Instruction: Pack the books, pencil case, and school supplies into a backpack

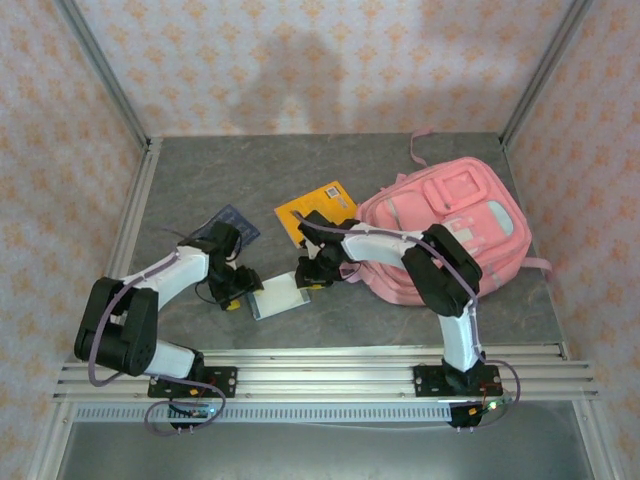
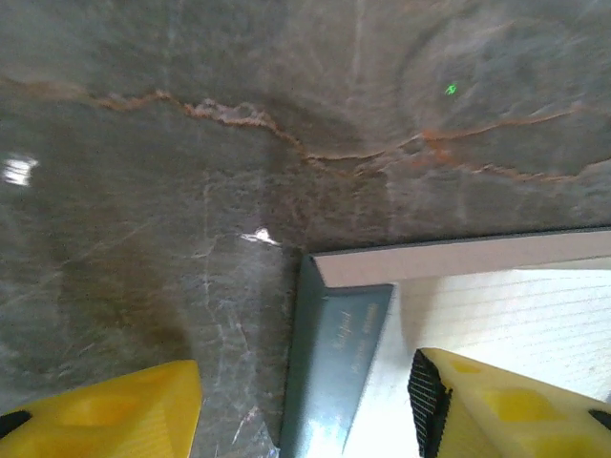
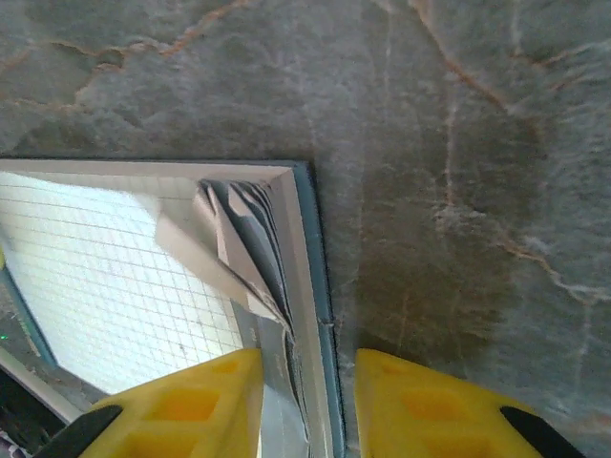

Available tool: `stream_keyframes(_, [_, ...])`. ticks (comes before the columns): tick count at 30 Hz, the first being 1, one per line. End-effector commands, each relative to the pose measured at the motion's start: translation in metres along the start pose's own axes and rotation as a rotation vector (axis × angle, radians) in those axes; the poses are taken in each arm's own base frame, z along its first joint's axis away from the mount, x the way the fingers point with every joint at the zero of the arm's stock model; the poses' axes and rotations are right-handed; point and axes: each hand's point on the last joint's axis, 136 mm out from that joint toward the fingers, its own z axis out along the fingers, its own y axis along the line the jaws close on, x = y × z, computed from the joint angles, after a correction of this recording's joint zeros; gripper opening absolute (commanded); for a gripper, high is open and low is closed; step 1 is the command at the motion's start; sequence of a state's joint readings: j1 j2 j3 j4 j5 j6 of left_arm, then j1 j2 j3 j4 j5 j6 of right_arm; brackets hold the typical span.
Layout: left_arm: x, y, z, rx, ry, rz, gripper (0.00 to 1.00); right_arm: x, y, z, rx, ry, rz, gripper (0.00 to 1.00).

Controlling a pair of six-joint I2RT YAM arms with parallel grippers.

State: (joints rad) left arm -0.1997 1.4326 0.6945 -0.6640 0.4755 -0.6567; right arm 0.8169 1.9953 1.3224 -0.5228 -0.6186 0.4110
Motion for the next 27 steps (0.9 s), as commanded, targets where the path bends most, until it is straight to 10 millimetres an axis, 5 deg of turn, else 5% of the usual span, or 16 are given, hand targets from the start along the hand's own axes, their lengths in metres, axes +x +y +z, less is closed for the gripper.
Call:
stream_keyframes(1, [0.000,-0.011,0.016,0.081,0.041,-0.008,0.59,0.001,0.000,0.012,-0.026,0.021,0.032,0.27])
stream_keyframes(11, [0.001,-0.060,0.001,0.328,0.075,0.041,0.51,0.012,-0.014,0.028,-0.019,0.054,0.081,0.21])
stream_keyframes(19, [0.008,-0.070,-0.005,0.382,0.088,0.060,0.53,0.011,-0.015,0.035,-0.033,0.061,0.103,0.19])
stream_keyframes(27, [0.011,-0.100,-0.056,0.551,-0.004,0.135,0.53,0.010,-0.023,0.032,-0.062,0.068,0.146,0.19])
